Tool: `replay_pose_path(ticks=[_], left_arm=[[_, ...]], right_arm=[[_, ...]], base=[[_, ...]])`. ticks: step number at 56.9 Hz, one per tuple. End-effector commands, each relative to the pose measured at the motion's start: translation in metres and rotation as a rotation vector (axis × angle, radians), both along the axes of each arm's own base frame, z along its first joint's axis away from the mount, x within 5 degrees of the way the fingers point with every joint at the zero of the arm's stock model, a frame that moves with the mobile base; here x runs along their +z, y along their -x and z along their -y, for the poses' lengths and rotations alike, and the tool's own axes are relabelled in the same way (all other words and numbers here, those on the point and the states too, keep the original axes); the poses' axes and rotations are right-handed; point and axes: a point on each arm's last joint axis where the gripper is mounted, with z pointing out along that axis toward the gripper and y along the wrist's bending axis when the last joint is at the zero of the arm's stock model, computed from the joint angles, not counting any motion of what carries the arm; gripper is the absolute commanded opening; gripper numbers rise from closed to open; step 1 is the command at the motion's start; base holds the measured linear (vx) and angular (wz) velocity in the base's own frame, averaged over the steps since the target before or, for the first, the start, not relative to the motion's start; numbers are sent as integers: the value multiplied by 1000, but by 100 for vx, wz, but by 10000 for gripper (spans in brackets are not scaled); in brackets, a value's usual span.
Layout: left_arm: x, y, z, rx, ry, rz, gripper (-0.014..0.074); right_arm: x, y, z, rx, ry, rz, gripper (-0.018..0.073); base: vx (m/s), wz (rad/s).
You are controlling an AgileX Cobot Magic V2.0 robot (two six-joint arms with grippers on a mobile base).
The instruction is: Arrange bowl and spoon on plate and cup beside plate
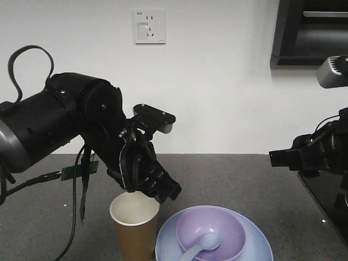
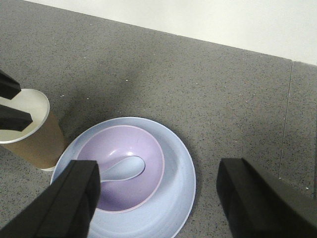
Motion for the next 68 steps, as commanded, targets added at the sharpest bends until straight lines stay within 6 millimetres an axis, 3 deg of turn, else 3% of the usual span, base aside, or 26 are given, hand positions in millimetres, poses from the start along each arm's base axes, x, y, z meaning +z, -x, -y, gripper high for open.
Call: replay_pose_path(ticks=[1, 10, 18, 24, 33, 40, 53, 58, 68], left_arm=[[40, 17, -8, 9, 87, 83, 461], [65, 32, -23, 46, 107, 152, 409], [101, 51, -54, 151, 88, 298, 213], [130, 70, -82, 235, 66, 435, 5], [155, 109, -116, 267, 121, 572, -7], [143, 143, -139, 240, 169, 640, -6], [75, 211, -182, 188, 296, 774, -3], [53, 229, -193, 181, 358, 814, -3], [38, 253, -208, 169, 422, 871, -3]], right_arm=[[21, 5, 2, -6, -23, 122, 542], [21, 5, 2, -7, -22, 130, 536], [22, 5, 2, 0, -11, 139, 471], [22, 5, 2, 16, 10, 147, 318], [13, 12, 3, 19, 13, 183, -15], [-7, 26, 6, -5, -37, 268, -15], [-60, 71, 18, -40, -71, 416, -11], [-67, 83, 22, -64, -103, 461, -11], [-68, 95, 26, -74, -114, 509, -11]], base=[[0, 0], [0, 0], [0, 0], [0, 0], [0, 0], [0, 0], [0, 0], [0, 0], [0, 0]])
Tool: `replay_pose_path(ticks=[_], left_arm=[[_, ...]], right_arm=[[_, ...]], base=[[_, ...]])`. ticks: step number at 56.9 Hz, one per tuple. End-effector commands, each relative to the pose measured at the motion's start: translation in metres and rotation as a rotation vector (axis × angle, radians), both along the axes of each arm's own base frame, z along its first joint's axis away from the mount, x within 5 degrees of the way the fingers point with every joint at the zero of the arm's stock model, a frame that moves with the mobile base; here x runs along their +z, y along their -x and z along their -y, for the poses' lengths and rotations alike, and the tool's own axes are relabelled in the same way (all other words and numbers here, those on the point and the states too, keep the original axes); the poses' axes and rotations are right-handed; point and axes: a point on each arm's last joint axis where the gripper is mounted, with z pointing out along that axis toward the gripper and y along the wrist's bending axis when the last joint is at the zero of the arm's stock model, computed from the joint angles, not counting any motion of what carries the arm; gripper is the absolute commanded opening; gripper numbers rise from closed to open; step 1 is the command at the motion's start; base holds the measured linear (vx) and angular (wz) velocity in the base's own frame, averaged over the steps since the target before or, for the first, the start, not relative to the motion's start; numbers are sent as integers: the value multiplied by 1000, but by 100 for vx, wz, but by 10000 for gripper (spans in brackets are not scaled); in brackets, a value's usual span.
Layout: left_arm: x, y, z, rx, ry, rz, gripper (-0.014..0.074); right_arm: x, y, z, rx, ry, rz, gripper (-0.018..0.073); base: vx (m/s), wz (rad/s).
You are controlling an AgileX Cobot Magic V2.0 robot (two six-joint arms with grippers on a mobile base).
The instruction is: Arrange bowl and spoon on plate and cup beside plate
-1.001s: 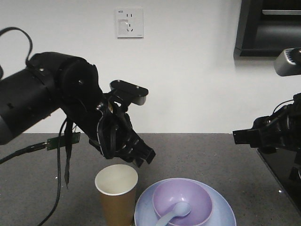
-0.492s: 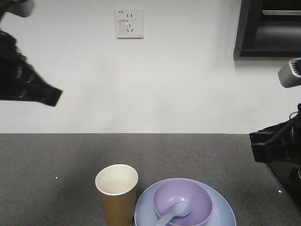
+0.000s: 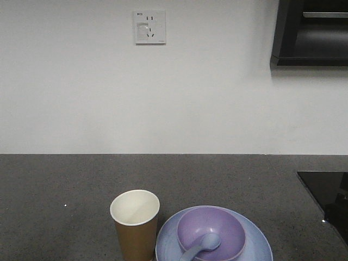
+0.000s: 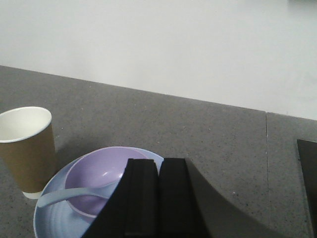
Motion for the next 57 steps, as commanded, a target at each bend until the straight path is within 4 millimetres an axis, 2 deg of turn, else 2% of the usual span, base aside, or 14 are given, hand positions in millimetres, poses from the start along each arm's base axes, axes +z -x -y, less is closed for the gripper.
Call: replay_pose_path(ticks=[1, 6, 32, 38, 44, 47, 52, 57], left_arm=[[11, 9, -4, -34, 72, 121, -3], [9, 14, -8, -28, 74, 124, -3], [9, 14, -7, -28, 69, 117, -3], [9, 13, -7, -39, 19, 163, -3], [7, 14, -3, -72, 36, 296, -3], [3, 14, -1, -71, 64, 373, -3], [-19, 13, -3, -25, 135, 444, -3], [-50, 13, -11, 79, 194, 447, -3]], right_arm=[[18, 2, 3, -31, -29, 125, -11], [18, 3, 3, -31, -29, 126, -11], [18, 2, 3, -31, -29, 125, -11], [18, 2, 3, -31, -29, 125, -11], [18, 2, 3, -31, -28, 124, -11], [18, 2, 3, -31, -29, 125, -11], [18, 2, 3, -31, -29, 125, -11], [18, 2, 3, -31, -28, 124, -11]], base=[[0, 0], [0, 0], [0, 0], [0, 0], [0, 0], [0, 0], [0, 0], [0, 0]])
